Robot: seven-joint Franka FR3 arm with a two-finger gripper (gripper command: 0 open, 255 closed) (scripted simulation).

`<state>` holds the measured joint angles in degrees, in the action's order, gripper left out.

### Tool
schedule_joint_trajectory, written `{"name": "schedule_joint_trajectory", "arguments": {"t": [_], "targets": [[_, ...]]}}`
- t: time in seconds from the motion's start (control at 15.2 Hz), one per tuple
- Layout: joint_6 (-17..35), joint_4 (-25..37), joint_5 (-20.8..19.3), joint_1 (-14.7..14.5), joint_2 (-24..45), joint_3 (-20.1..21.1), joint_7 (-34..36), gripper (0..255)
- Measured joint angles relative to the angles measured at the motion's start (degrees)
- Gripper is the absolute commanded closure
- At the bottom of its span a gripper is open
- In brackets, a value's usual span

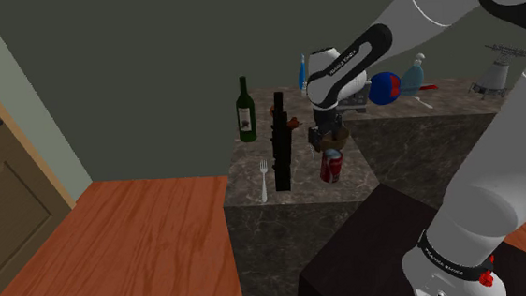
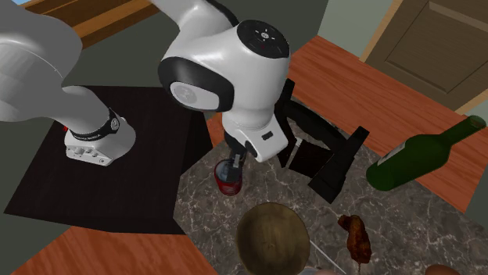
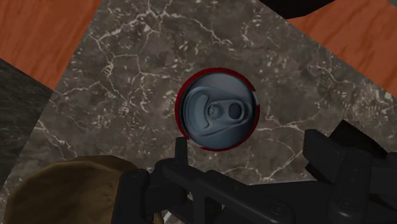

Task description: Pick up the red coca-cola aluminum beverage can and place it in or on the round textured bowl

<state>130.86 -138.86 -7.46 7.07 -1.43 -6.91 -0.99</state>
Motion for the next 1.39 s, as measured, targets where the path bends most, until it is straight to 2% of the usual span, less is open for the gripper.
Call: {"name": "schedule_joint_trajectory", "arguments": {"t": [0.2,0.59,1.06,1.12,1.39], "targets": [[3.11,0.6,-0.84,0.63,4.24,-0.61,-0.11,0],[7.69,-0.46,-1.14,1.06,7.78,-0.98,-0.22,0],[8.37,-0.46,-1.13,1.13,8.43,-1.03,-0.28,0],[8.37,-0.46,-1.13,1.13,8.43,-1.03,-0.28,255],[8.37,-0.41,-1.11,1.11,8.42,-0.99,-0.29,255]]}}
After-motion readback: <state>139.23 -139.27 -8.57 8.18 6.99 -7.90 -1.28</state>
